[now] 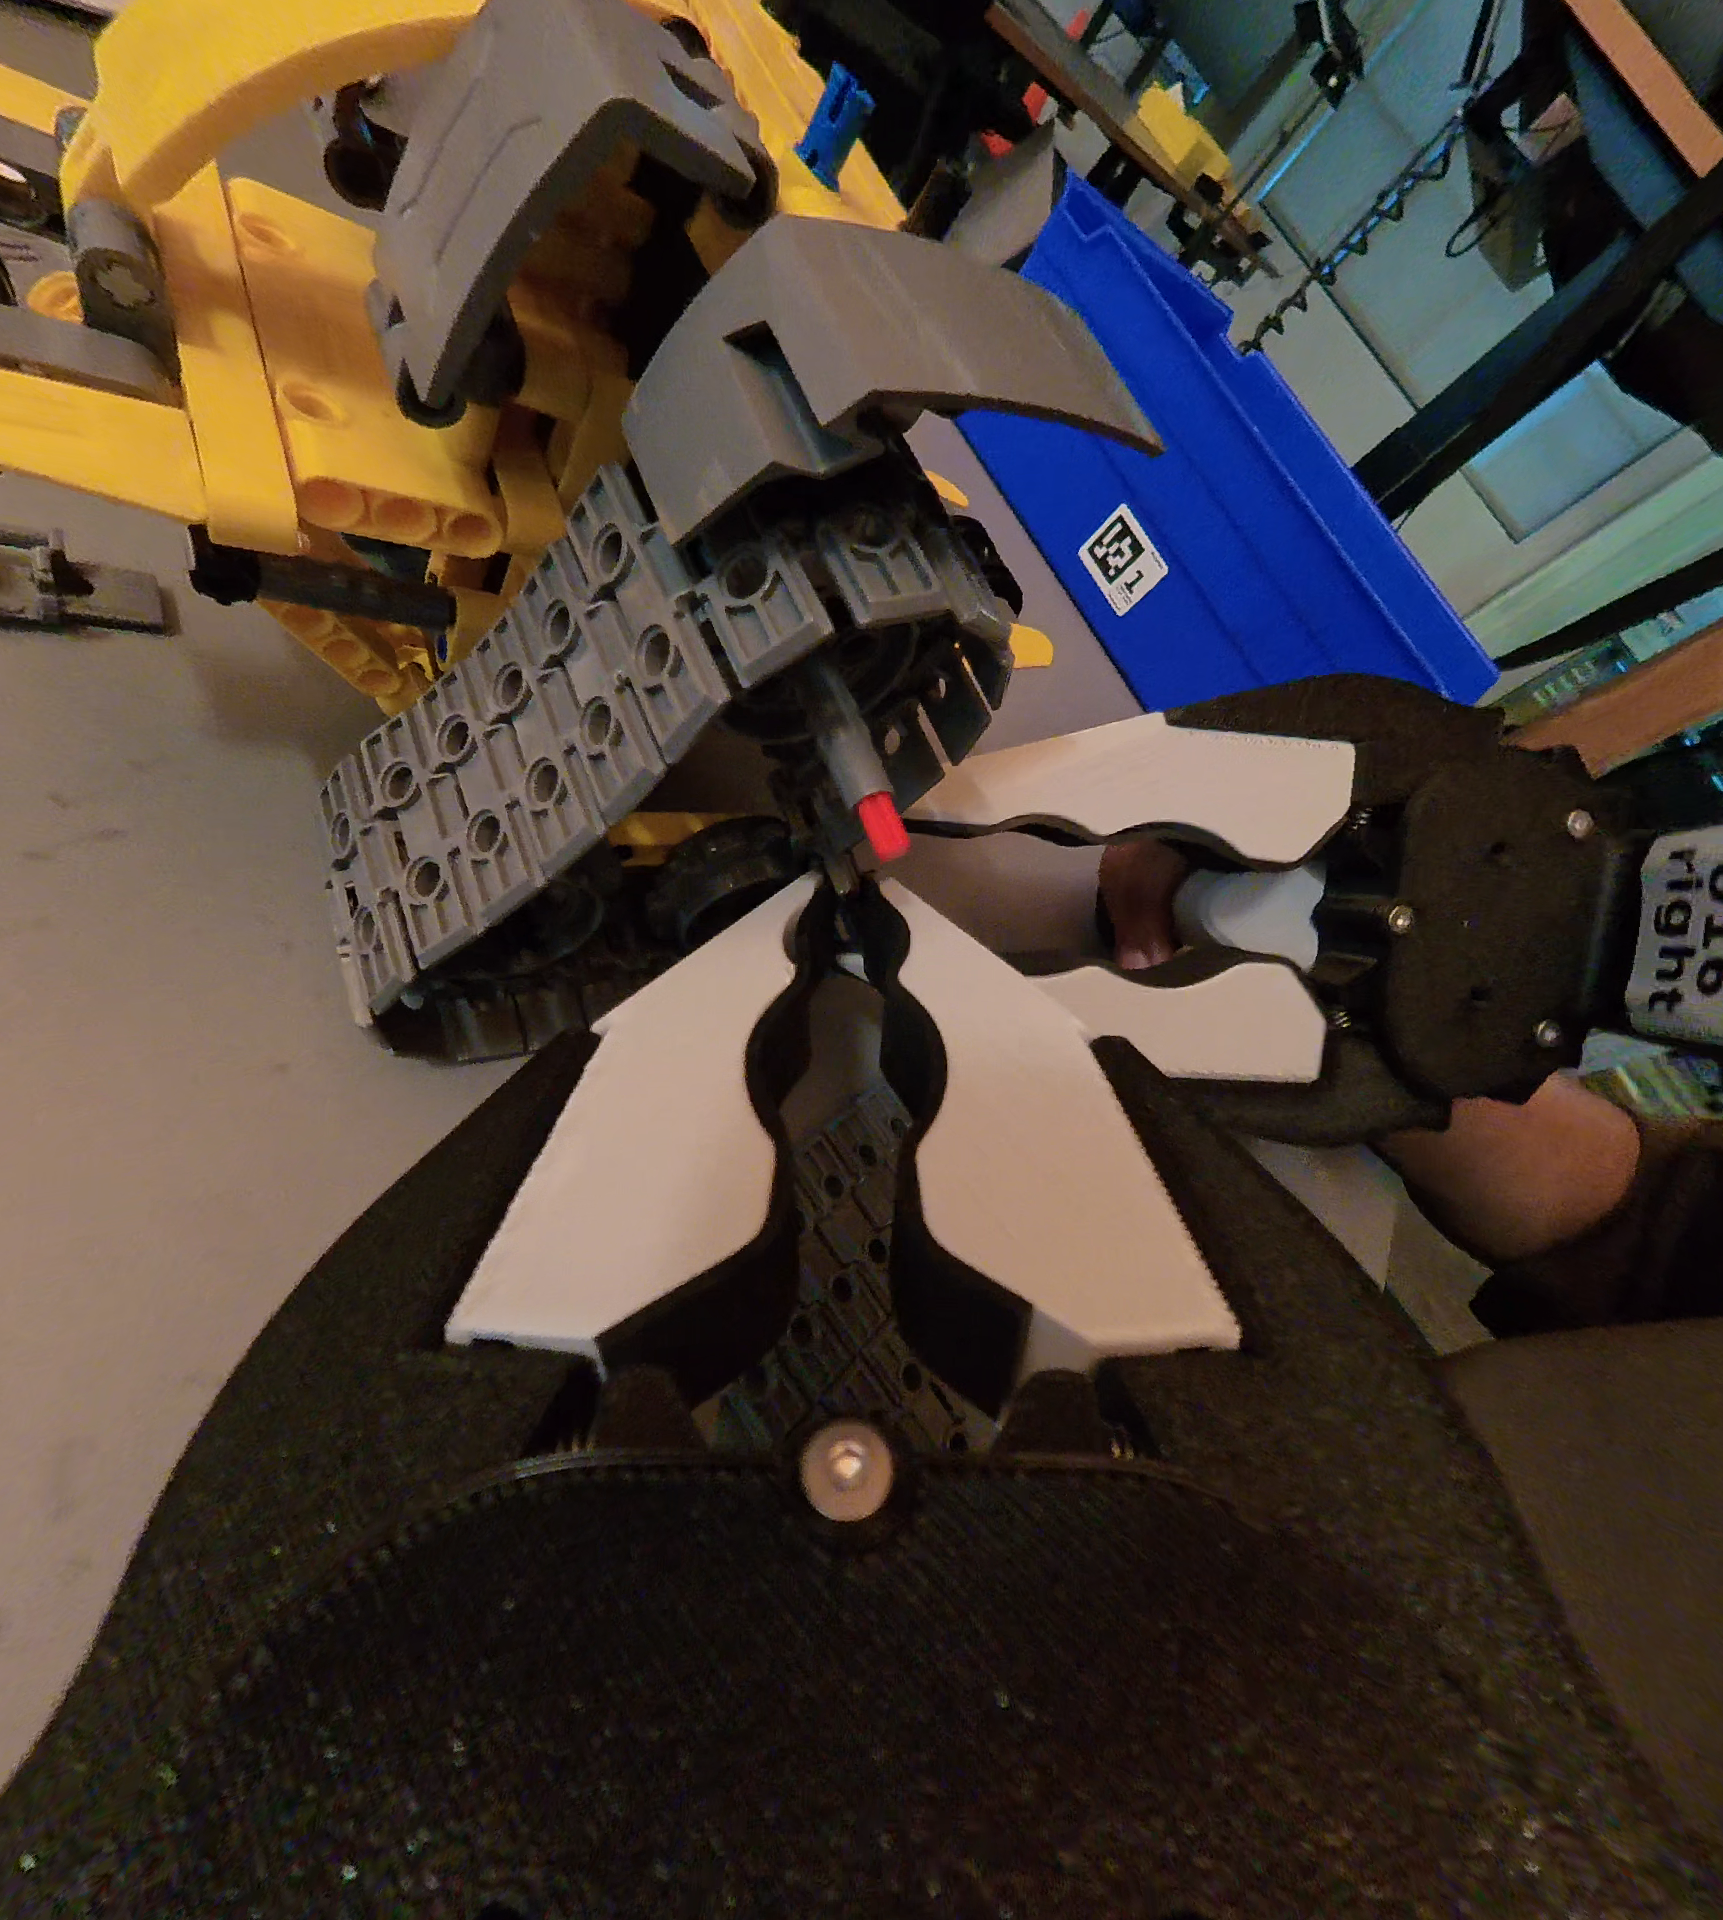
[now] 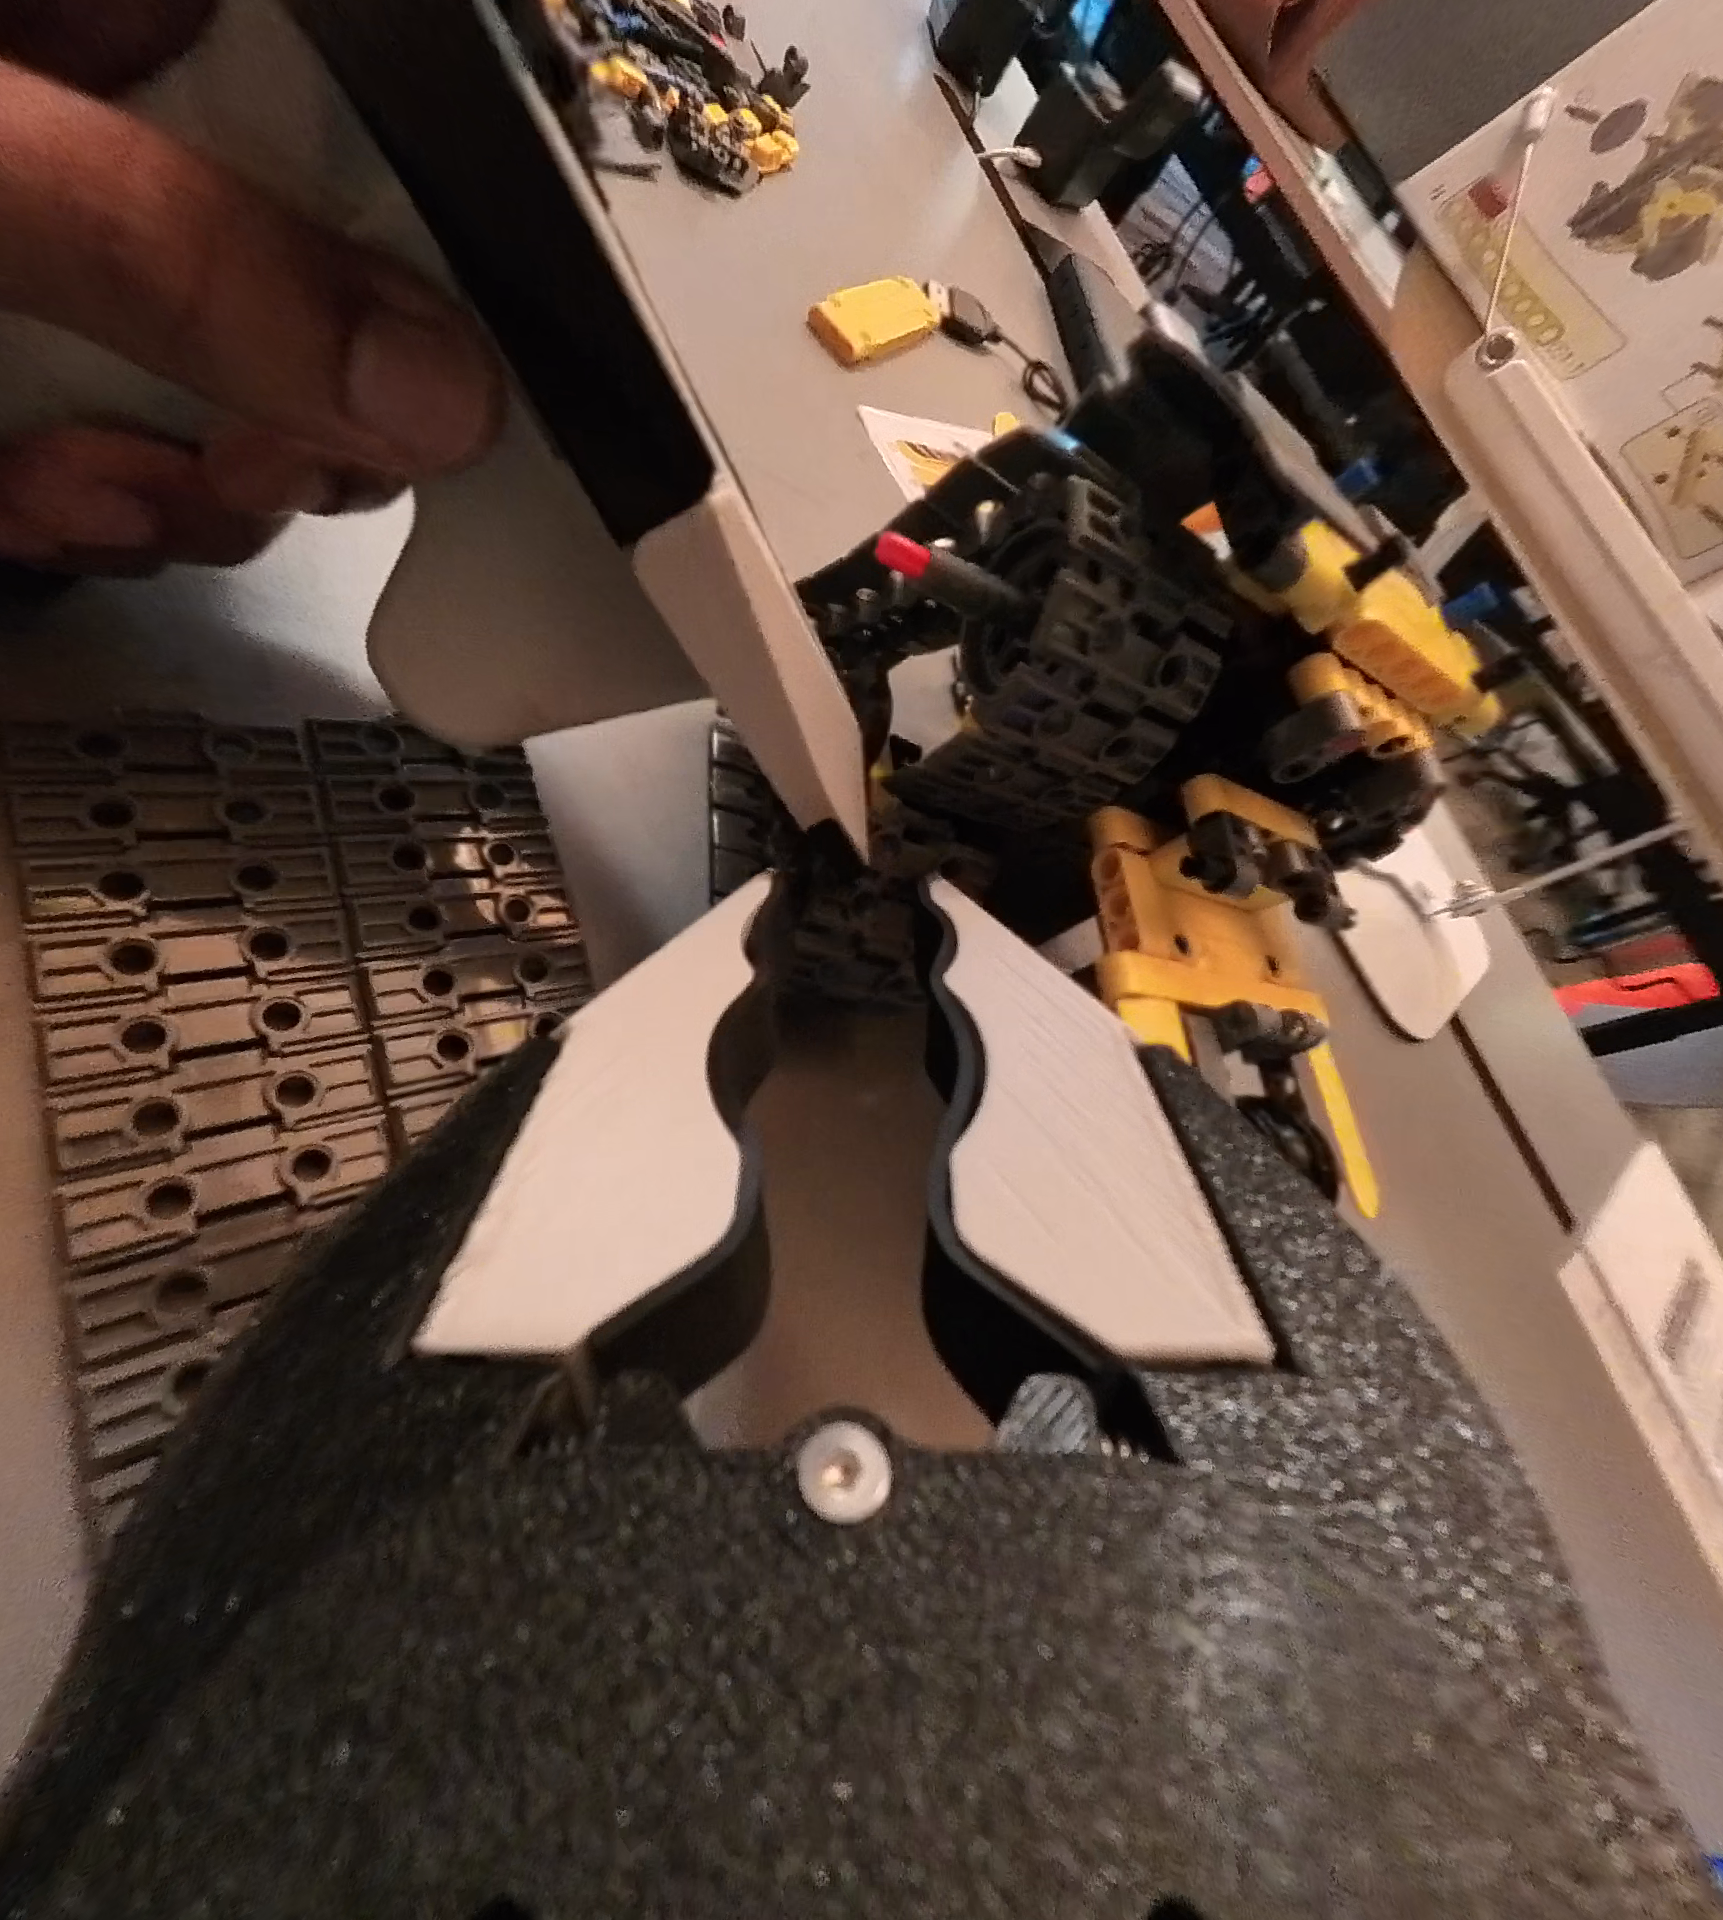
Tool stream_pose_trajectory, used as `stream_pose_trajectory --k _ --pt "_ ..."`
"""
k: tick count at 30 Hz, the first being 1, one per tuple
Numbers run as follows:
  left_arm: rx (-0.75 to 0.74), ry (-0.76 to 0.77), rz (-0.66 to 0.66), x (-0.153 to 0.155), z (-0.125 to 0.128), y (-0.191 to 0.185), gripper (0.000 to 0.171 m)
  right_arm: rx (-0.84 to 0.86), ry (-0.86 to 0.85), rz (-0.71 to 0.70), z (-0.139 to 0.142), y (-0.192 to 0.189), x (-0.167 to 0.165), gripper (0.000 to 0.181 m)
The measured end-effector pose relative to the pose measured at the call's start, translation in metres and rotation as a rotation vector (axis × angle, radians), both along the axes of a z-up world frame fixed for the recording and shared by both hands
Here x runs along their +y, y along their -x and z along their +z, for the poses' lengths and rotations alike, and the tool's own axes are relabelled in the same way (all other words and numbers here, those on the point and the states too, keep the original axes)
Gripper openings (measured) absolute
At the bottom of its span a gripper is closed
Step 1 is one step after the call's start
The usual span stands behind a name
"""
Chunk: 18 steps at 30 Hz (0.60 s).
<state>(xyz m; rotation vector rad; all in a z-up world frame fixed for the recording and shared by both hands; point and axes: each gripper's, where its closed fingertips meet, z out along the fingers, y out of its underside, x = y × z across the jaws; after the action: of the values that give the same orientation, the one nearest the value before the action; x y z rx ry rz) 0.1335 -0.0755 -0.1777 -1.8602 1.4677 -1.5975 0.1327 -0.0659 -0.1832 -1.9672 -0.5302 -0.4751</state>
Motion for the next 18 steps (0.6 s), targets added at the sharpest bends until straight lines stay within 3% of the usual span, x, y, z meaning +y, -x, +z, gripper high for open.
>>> stream_pose_trajectory --k 1,8,18 --pt "-0.001 0.000 0.002 0.000 0.000 0.000 0.000 0.043 -0.005 0.006 0.002 0.000 -0.002 0.025" --pt "-0.002 -0.020 0.009 0.000 0.000 0.000 0.000 0.387 -0.111 -0.054 0.036 -0.005 -0.007 0.029" --pt "-0.009 -0.022 0.028 0.007 0.001 0.001 0.000 0.582 -0.021 -0.223 0.026 -0.004 0.008 0.035"
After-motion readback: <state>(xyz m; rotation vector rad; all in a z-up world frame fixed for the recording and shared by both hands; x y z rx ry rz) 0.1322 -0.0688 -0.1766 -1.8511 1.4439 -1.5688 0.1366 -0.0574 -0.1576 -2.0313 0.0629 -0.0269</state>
